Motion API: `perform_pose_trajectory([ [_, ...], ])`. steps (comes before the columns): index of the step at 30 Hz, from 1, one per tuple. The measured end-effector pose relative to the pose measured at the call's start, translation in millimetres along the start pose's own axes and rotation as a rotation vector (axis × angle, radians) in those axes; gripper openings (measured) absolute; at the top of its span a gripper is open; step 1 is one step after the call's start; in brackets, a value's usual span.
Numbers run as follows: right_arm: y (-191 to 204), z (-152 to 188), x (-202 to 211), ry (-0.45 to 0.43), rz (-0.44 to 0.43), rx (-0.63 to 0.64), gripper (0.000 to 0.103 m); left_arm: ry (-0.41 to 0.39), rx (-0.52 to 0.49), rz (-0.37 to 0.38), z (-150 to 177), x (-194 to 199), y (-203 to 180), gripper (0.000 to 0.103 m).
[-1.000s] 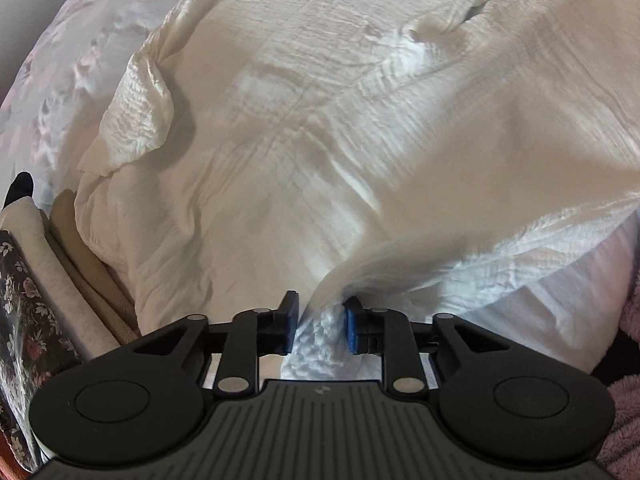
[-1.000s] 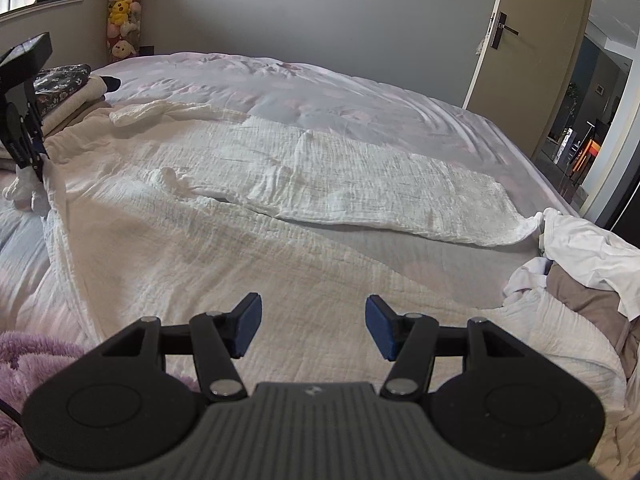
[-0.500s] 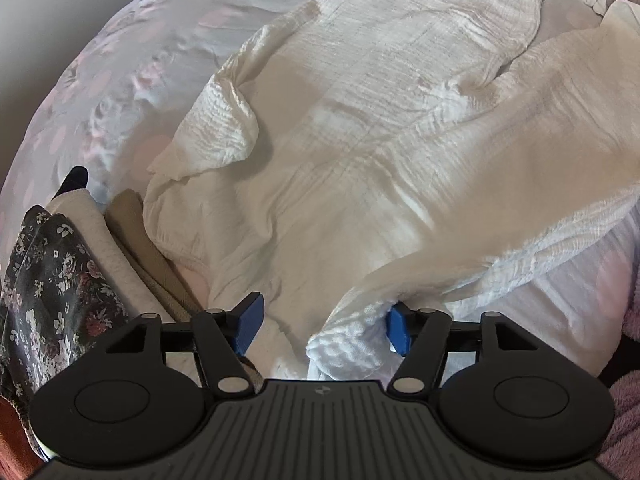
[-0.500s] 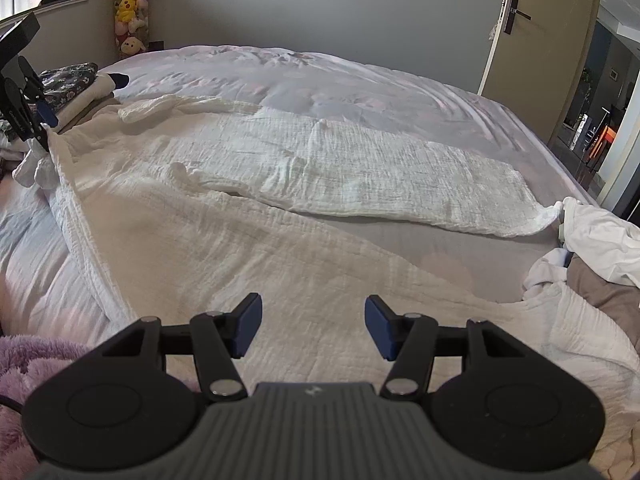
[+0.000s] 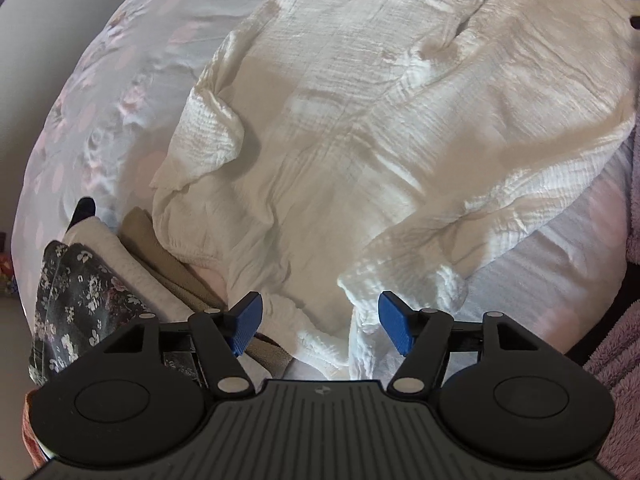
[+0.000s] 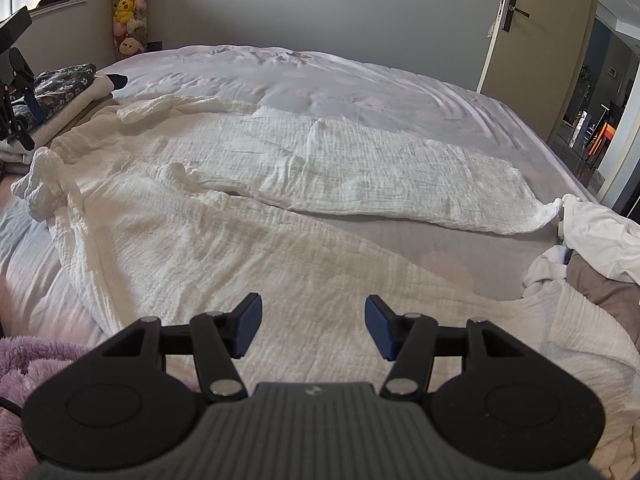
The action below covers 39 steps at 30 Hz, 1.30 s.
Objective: Fold clothes
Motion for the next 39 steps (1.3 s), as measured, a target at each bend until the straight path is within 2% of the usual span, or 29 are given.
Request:
perform_pose_trajectory([
  [4,2.2,-2.2,-6.6,0.042,0.006,0.017,0.059,-0.041,-0.135,-0.017,3.1,5.2,-39.7,0.062],
  [7,4.7,-3.1,-10.1,0.061,0.008,0.038,0.058,-0.027,-0.233,0.007,7.4,-3.3,-69.1,0.062],
  [10,4.6,-3.5,-10.5,0.061,0.009,0.04,0.058,-0.009,-0.29,0.01,13.2,-22.6,-90.5,0.062],
  [14,1.5,-1.3,-7.4,0.045,0.005,0.012,0.058,-0.017,-0.24,0.012,16.1,-50.3,-89.8,0.062],
  [20,-1.8,-2.1,-9.4,0.045,-0.011,-0.008,0.058,-0.021,-0.055,-0.02,17.3,-87.0,-59.8,0.061],
  [21,-1.8,-2.2,-9.6,0.046,-0.012,-0.009,0.058,-0.023,-0.043,-0.015,18.3,-86.9,-57.8,0.057],
  [22,-1.9,-2.2,-9.8,0.047,-0.013,-0.009,0.058,-0.025,-0.031,-0.011,19.3,-86.6,-55.9,0.047],
  [23,-1.9,-2.3,-10.0,0.048,-0.014,-0.01,0.058,-0.022,-0.026,-0.008,20.8,-83.8,-54.8,0.042],
  [24,-1.6,-2.1,-9.6,0.045,-0.014,-0.01,0.058,-0.02,-0.018,-0.007,22.4,-78.9,-54.7,0.029],
  [26,-1.5,-1.6,-8.2,0.036,-0.013,-0.013,0.058,-0.026,0.014,0.017,26.3,-63.8,-50.8,0.02],
  [28,-2.3,-1.6,-7.6,0.032,-0.016,-0.017,0.058,-0.05,0.044,0.069,31.6,-42.3,-47.1,0.018],
  [37,-3.2,-1.5,-4.9,0.019,-0.021,-0.025,0.058,-0.045,-0.004,0.218,38.0,48.9,-46.1,0.017],
  [39,-3.2,-1.6,-5.1,0.019,-0.022,-0.025,0.058,0.003,-0.042,0.266,39.6,58.9,-50.6,0.018],
])
Point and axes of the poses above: each gripper's, at about its wrist camera, not at the fingertips, and x roughly against the way its jaws point, y to its left, z to its underside, the point moved 1 cm from there along -x, roughly the way its jaws point, and after that the axes turned 5 degrees about z, right-handed, at the moved point
